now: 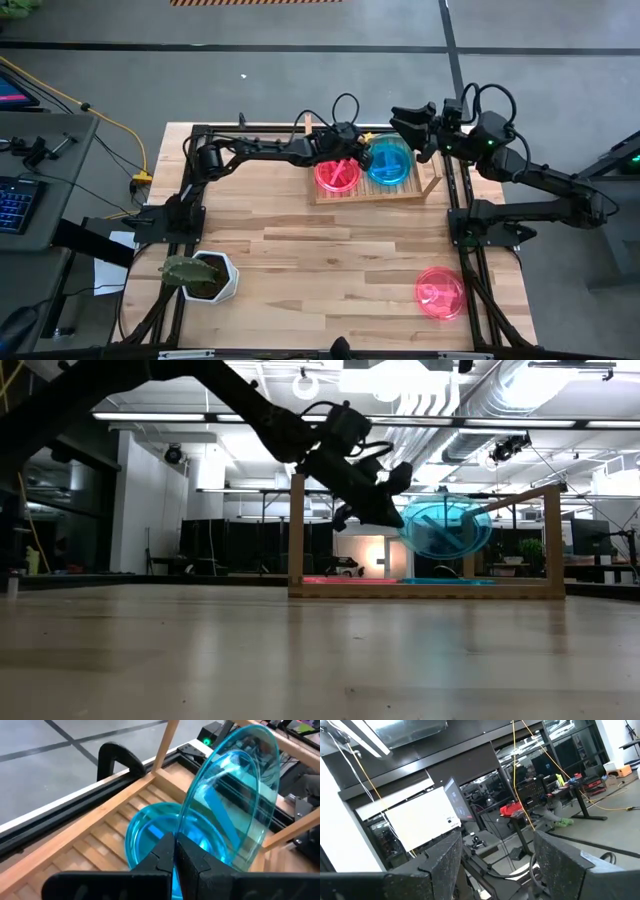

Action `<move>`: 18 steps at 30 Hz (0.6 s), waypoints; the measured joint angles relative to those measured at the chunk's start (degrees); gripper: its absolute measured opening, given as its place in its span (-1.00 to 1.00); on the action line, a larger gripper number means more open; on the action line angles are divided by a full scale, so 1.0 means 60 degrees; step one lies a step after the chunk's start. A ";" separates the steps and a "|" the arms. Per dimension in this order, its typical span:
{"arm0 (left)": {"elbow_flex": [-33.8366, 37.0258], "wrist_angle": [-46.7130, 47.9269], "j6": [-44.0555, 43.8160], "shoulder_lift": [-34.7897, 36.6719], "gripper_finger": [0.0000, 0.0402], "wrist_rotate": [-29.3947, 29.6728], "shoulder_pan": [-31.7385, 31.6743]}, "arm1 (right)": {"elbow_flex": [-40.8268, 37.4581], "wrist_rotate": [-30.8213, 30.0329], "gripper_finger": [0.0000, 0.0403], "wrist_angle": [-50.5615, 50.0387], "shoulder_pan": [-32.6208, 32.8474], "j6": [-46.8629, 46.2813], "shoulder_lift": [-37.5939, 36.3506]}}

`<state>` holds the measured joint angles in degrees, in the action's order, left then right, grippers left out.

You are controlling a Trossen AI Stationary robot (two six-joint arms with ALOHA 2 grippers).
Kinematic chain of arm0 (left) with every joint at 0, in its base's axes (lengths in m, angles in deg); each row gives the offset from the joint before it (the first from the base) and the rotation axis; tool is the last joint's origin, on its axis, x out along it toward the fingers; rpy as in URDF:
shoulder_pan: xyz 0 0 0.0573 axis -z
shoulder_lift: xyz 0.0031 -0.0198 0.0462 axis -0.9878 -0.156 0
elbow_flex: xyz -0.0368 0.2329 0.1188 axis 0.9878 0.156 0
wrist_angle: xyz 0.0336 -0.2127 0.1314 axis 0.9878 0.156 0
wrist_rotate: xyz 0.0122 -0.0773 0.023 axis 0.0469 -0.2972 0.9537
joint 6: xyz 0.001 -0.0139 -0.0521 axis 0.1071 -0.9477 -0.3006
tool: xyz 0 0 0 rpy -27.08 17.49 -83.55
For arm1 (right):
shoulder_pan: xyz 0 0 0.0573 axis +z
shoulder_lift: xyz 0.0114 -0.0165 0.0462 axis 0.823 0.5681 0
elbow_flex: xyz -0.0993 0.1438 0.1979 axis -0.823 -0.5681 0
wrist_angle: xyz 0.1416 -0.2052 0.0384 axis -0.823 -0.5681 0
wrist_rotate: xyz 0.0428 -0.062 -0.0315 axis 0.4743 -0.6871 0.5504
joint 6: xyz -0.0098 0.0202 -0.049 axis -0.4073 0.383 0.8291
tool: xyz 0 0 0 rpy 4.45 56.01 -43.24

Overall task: Place and stack plates onto a shelf
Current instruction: Stack the blue plate on top of the other blue plates on the shelf

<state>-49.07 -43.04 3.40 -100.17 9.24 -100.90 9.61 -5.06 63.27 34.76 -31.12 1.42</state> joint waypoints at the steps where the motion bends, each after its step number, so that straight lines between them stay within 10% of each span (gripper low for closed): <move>1: 0.0000 -0.0022 -0.0002 -0.0047 -1.00 -0.0009 0.0000 | 0.0000 0.0000 0.16 -0.0017 0.0000 0.0000 0.0000; 18: 0.0009 -0.0273 0.0731 0.0116 -0.29 0.0158 0.0000 | 0.0000 -0.0107 0.16 -0.0084 0.0000 -0.0005 -0.0001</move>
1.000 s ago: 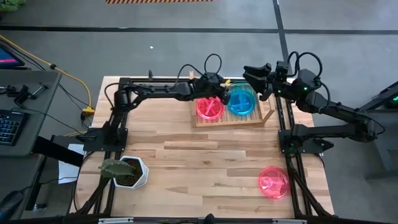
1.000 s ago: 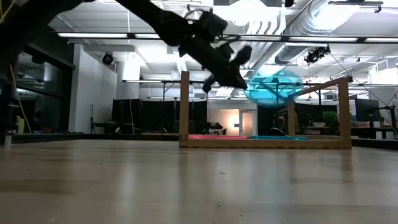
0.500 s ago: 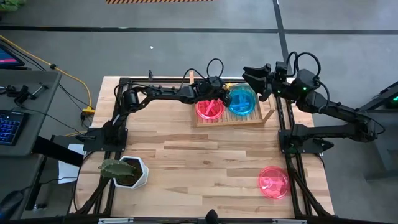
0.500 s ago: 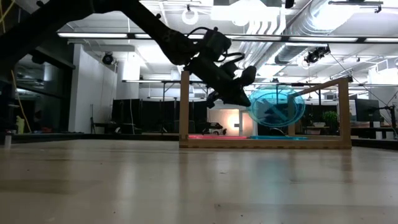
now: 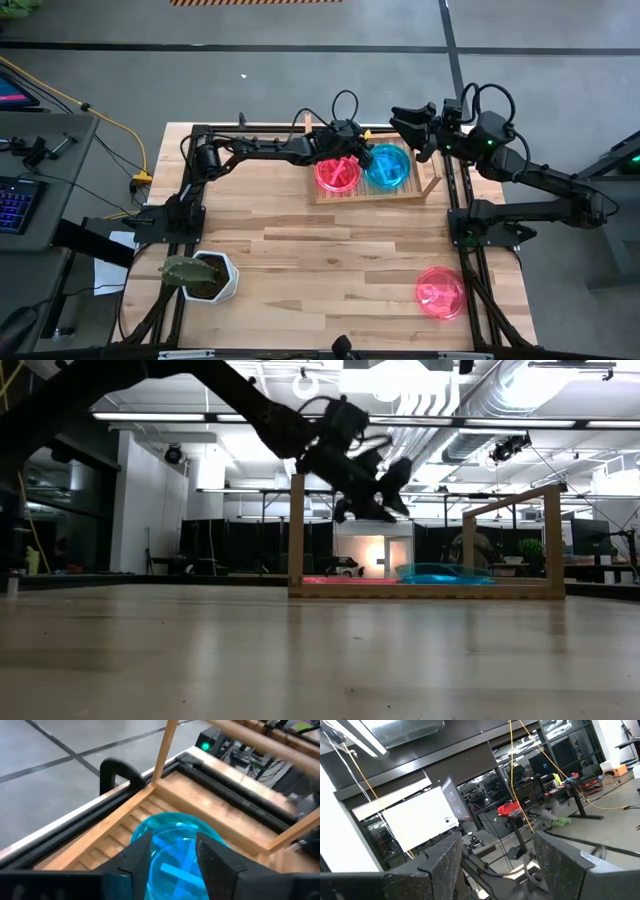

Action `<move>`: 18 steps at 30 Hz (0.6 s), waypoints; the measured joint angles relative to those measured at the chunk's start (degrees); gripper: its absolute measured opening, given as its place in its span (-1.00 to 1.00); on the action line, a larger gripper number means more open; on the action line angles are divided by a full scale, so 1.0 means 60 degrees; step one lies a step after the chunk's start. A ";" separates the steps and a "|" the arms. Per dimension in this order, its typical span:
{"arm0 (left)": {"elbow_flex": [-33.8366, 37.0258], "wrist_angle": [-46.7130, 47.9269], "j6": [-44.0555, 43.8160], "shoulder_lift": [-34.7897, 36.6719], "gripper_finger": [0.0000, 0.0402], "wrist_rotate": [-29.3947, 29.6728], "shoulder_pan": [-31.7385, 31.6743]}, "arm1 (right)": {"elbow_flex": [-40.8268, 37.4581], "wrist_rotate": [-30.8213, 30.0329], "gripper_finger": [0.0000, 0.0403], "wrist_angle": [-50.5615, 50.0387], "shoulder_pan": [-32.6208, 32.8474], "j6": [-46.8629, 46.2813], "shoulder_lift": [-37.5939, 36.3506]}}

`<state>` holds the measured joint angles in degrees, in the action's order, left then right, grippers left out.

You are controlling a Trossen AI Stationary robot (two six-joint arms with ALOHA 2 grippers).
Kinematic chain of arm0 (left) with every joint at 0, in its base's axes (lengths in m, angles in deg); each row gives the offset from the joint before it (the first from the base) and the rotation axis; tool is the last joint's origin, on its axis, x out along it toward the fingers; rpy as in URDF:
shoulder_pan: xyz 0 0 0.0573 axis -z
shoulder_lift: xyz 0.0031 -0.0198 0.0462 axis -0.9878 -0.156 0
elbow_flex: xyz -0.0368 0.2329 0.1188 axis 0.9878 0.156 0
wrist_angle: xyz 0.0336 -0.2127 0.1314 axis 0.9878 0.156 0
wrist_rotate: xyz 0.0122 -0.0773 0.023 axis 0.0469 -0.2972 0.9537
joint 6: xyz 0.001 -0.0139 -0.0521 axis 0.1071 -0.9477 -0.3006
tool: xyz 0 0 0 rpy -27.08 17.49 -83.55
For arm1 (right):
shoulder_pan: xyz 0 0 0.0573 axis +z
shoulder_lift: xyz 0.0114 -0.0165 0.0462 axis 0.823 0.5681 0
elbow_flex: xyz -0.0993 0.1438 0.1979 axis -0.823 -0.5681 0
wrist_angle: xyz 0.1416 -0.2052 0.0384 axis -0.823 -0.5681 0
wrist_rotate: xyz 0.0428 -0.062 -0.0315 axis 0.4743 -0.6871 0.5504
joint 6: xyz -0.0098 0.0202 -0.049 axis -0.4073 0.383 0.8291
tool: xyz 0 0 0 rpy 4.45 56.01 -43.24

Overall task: Place and stack plates onto a shelf
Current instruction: Stack the blue plate on top of the other blue plates on the shelf

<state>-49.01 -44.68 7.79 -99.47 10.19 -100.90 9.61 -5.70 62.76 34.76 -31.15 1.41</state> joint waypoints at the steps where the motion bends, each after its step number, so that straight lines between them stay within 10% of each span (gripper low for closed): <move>1: 0.0002 -0.0025 0.0075 0.0112 -0.26 -0.0047 -0.0017 | 0.0000 0.0000 0.16 -0.0040 0.0000 -0.0020 -0.0002; 12: -0.0013 0.2563 0.1858 0.3671 -0.19 -0.2508 -0.1005 | 0.0000 -0.0002 0.16 -0.2299 0.0025 -0.1030 0.0184; 18: 0.0533 0.3251 0.2713 0.6411 -0.64 -0.3263 -0.1193 | -0.0004 0.0085 0.16 -0.4026 0.0462 -0.1963 0.1258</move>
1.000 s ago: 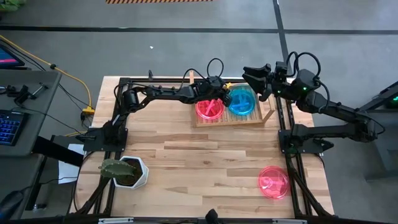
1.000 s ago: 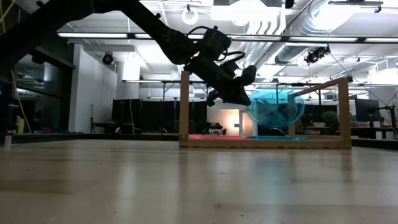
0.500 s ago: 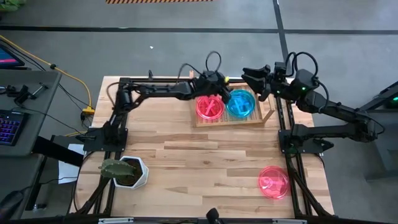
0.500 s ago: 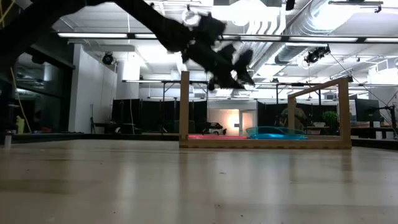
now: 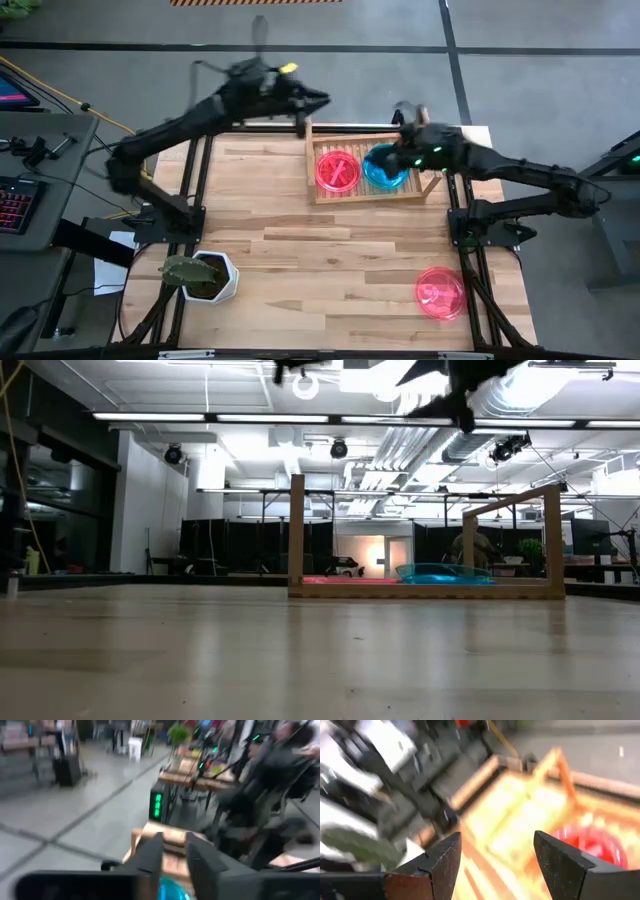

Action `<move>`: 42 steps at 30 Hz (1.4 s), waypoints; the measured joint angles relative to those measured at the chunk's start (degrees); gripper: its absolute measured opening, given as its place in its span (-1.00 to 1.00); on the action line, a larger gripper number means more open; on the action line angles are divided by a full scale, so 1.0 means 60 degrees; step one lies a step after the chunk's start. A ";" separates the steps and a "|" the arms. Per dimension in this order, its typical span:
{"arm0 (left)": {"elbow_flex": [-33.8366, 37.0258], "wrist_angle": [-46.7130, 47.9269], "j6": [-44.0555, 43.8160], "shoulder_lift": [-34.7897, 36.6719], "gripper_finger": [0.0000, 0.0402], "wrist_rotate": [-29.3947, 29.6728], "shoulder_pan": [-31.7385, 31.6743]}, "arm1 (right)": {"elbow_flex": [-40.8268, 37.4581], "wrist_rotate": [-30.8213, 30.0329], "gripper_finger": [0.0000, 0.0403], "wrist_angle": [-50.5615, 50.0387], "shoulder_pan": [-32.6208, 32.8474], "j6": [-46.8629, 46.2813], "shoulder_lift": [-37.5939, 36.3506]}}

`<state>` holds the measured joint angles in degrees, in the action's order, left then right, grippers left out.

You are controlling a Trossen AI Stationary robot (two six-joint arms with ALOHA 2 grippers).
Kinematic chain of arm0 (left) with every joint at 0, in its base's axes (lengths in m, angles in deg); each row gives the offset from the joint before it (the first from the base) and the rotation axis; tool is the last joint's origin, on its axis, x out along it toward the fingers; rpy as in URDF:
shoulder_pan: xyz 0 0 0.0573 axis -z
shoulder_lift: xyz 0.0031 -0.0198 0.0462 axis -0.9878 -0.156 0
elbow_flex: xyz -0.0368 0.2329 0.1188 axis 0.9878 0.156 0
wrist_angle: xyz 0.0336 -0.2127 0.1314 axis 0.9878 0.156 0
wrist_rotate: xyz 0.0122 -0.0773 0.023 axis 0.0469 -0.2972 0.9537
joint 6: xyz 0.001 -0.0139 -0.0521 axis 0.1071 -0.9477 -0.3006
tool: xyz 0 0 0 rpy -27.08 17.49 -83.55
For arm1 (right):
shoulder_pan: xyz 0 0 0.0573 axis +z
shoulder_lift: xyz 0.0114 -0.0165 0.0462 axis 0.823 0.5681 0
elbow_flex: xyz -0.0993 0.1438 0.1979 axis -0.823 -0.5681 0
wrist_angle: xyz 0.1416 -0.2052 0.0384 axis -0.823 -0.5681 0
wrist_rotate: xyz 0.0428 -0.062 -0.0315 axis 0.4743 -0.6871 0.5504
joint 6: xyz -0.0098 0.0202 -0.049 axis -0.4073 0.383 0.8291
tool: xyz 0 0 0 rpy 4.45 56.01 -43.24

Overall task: Place and stack plates onto a shelf
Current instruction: Stack the blue plate on top of the other blue plates on the shelf, then stack the pink plate on top of the other pink plates on the shelf

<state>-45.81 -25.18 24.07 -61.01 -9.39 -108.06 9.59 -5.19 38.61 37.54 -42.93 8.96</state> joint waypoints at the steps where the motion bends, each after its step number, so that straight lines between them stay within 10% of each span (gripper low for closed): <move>1: 0.0267 -0.0045 0.0124 0.0475 -0.77 -0.0009 0.0052 | 0.0003 0.0014 0.16 -0.0215 0.0166 0.0001 0.0278; 7: 0.3009 -0.0751 -0.0093 0.3177 -0.96 0.0383 0.0357 | 0.0000 -0.0126 -0.10 -0.1939 0.0839 -0.0244 0.2237; 15: 0.6363 -0.3180 -0.1700 0.5857 -1.00 0.1715 0.0876 | -0.0004 0.0113 -0.94 -0.2636 0.0650 0.0478 0.4526; 28: 0.7257 -0.3924 -0.2278 0.6683 -1.00 0.2300 0.0981 | -0.0004 -0.0204 -0.95 -0.2367 -0.0740 0.0896 0.6055; 42: 0.7257 -0.3855 -0.2239 0.6683 -1.00 0.2300 0.0978 | 0.0000 0.0602 -1.00 -0.3443 -0.0636 0.1493 0.4522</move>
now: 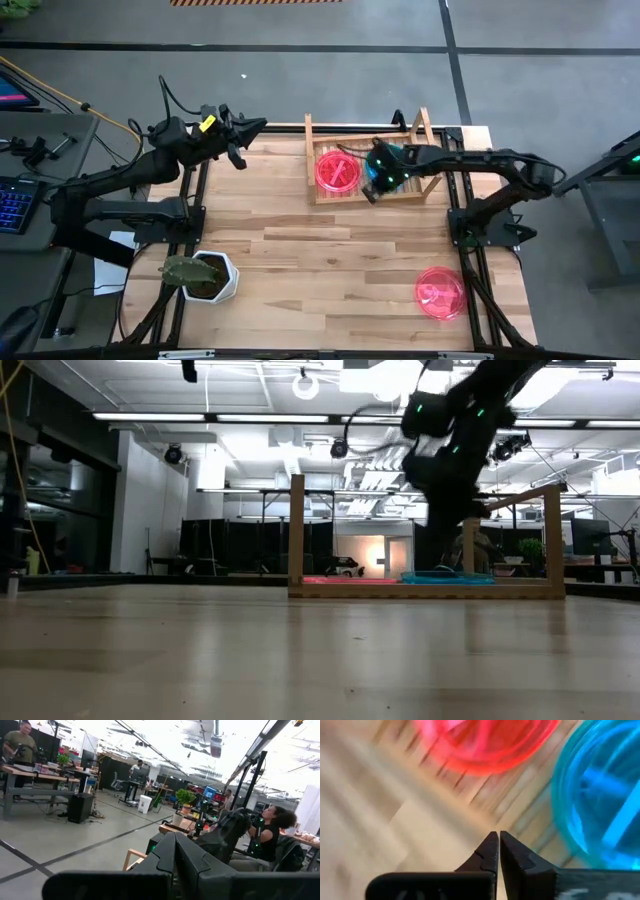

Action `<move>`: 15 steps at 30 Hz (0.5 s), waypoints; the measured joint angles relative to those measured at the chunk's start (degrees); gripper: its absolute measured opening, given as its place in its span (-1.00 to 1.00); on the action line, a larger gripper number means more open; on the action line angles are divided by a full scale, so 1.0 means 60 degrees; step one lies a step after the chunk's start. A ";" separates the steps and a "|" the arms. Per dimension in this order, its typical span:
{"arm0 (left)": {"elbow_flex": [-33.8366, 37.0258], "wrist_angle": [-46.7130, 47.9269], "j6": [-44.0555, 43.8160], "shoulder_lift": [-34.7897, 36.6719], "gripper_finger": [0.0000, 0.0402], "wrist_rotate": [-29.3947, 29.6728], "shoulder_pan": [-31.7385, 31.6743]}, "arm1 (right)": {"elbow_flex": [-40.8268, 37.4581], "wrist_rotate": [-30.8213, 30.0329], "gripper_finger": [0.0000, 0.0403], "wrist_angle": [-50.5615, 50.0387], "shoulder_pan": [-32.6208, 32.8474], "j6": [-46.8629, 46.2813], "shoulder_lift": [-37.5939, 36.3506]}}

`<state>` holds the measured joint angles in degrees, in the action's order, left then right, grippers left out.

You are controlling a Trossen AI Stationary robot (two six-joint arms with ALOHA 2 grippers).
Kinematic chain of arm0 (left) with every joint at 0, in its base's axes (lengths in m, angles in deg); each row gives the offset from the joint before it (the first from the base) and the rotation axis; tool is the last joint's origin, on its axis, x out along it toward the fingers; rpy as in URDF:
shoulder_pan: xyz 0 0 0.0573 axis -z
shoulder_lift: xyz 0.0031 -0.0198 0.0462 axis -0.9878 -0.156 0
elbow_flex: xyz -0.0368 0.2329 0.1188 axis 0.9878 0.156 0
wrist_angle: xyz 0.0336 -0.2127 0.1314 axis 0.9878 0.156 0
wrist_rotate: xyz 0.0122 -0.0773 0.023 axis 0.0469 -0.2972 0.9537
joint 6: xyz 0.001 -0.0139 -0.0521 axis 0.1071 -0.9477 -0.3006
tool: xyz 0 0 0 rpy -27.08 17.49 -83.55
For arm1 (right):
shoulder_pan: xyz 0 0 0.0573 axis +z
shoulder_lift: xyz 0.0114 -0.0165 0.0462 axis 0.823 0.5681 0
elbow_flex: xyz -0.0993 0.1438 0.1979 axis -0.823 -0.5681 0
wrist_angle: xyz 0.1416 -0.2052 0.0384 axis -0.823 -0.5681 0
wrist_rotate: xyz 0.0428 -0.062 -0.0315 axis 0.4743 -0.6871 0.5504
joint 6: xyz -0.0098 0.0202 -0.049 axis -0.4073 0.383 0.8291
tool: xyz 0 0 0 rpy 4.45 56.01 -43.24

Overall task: Place and stack plates onto a shelf
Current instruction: Stack the pink plate on top of the other pink plates on the shelf

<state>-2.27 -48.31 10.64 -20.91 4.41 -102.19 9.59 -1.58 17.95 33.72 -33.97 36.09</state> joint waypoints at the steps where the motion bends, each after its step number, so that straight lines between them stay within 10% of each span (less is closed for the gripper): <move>1: 0.0000 0.0000 0.0059 0.0000 -1.00 0.0000 0.0000 | 0.0000 0.0108 -1.00 -0.0341 0.0207 -0.0025 -0.0264; 15: 0.0000 0.0135 0.0139 0.0000 -1.00 -0.0003 0.0000 | -0.2298 0.2576 -0.90 -0.2480 0.4928 -0.3262 -0.2768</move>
<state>-2.27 -47.50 11.47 -20.91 4.39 -102.19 -4.20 13.87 3.07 63.29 -53.54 19.48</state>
